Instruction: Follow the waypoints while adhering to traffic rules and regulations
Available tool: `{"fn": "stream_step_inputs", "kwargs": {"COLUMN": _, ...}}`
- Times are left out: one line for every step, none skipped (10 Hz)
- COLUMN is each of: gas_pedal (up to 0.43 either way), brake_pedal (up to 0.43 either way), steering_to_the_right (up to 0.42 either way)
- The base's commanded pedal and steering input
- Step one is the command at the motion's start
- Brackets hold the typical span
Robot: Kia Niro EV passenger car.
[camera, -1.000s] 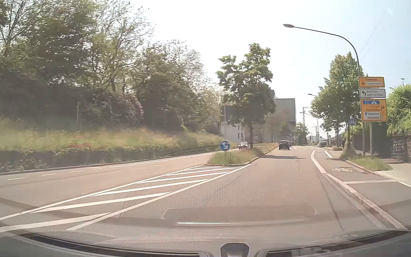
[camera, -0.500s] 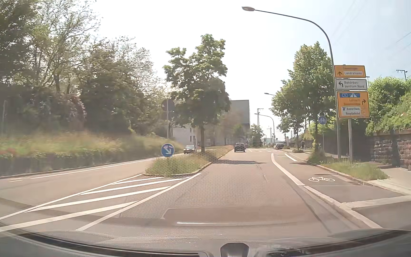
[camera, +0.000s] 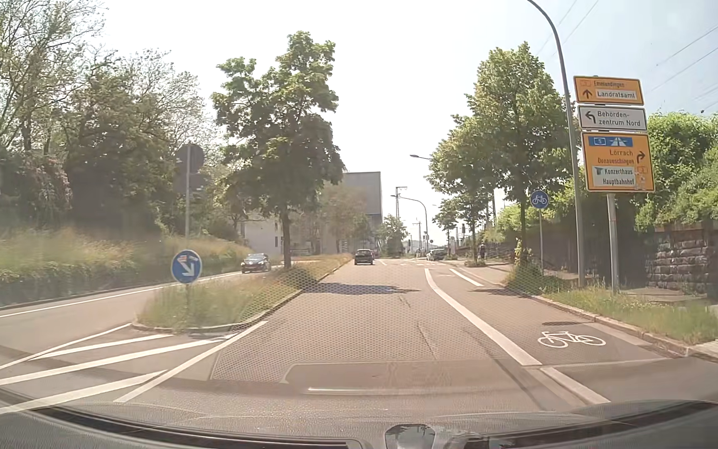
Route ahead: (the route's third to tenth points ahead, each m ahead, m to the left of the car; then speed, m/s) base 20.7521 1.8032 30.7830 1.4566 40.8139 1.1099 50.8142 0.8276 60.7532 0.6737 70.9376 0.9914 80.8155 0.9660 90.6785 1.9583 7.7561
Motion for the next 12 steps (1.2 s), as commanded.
{"fn": "stream_step_inputs", "kwargs": {"gas_pedal": 0.248, "brake_pedal": 0.0, "steering_to_the_right": 0.068}}
{"fn": "stream_step_inputs", "kwargs": {"gas_pedal": 0.248, "brake_pedal": 0.0, "steering_to_the_right": 0.055}}
{"fn": "stream_step_inputs", "kwargs": {"gas_pedal": 0.248, "brake_pedal": 0.0, "steering_to_the_right": 0.043}}
{"fn": "stream_step_inputs", "kwargs": {"gas_pedal": 0.248, "brake_pedal": 0.0, "steering_to_the_right": 0.032}}
{"fn": "stream_step_inputs", "kwargs": {"gas_pedal": 0.248, "brake_pedal": 0.0, "steering_to_the_right": 0.021}}
{"fn": "stream_step_inputs", "kwargs": {"gas_pedal": 0.248, "brake_pedal": 0.0, "steering_to_the_right": 0.012}}
{"fn": "stream_step_inputs", "kwargs": {"gas_pedal": 0.248, "brake_pedal": 0.0, "steering_to_the_right": 0.007}}
{"fn": "stream_step_inputs", "kwargs": {"gas_pedal": 0.24, "brake_pedal": 0.0, "steering_to_the_right": 0.005}}
{"fn": "stream_step_inputs", "kwargs": {"gas_pedal": 0.24, "brake_pedal": 0.0, "steering_to_the_right": 0.003}}
{"fn": "stream_step_inputs", "kwargs": {"gas_pedal": 0.228, "brake_pedal": 0.0, "steering_to_the_right": 0.001}}
{"fn": "stream_step_inputs", "kwargs": {"gas_pedal": 0.228, "brake_pedal": 0.0, "steering_to_the_right": 0.001}}
{"fn": "stream_step_inputs", "kwargs": {"gas_pedal": 0.228, "brake_pedal": 0.0, "steering_to_the_right": 0.001}}
